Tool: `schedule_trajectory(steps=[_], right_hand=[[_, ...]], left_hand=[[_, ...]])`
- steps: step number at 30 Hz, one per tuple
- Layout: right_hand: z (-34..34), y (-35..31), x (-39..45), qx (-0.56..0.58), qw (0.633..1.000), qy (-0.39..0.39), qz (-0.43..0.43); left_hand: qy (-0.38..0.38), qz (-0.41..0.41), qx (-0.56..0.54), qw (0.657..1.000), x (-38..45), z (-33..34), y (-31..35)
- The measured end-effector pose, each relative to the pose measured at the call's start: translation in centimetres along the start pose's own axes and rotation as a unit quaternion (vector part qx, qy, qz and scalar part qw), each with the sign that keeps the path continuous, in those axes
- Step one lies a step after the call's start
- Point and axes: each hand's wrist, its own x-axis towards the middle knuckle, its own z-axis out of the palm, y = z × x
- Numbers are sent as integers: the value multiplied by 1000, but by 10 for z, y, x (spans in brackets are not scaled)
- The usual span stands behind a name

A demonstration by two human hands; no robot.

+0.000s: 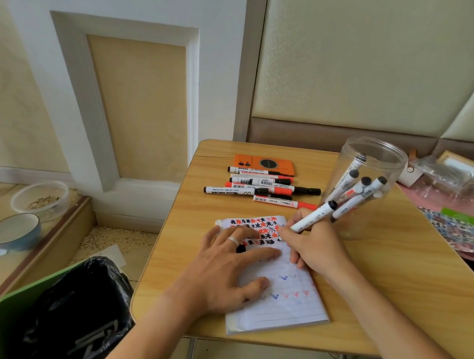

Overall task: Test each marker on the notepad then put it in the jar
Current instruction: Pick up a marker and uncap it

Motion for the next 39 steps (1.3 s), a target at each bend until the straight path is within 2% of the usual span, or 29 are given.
schedule_trajectory(steps=[25, 30, 35, 39], right_hand=[[-1, -2, -1, -11, 1000, 8, 4], [1, 2, 4, 13, 1000, 23, 4], [0, -1, -1, -8, 1000, -7, 0], [0, -2, -2, -11, 1000, -9, -2]], left_hand=[[2, 7, -11, 1000, -2, 0, -1], [46, 2, -39, 998, -3, -2, 1], [162, -56, -42, 984, -4, -3, 2], [162, -113, 0, 980, -4, 2, 0]])
